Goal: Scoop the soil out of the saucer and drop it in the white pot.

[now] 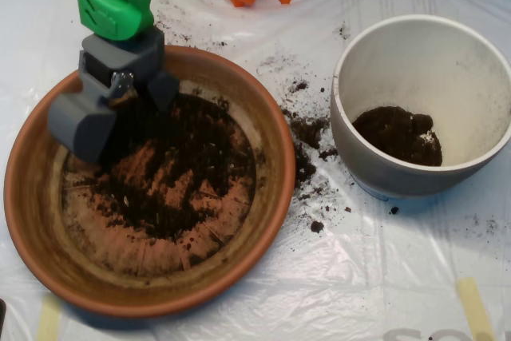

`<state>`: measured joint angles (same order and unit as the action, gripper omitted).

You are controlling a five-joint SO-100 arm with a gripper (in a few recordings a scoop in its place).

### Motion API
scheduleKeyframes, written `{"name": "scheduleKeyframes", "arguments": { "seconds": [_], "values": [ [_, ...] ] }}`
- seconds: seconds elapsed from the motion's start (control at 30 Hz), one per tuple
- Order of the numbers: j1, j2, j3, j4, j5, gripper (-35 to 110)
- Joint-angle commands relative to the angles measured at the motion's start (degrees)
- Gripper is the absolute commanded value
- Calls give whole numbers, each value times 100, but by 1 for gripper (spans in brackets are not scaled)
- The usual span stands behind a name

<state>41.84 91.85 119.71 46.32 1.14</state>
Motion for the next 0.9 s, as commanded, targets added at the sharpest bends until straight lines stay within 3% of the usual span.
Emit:
{"name": "scheduleKeyframes", "arguments": {
  "seconds": [0.0, 0.43, 0.87],
  "values": [
    [79, -114, -510, 369, 158, 38],
    [105, -967, -1617, 642, -404, 30],
    [237, -1301, -2188, 782, -729, 30]
  ]
}}
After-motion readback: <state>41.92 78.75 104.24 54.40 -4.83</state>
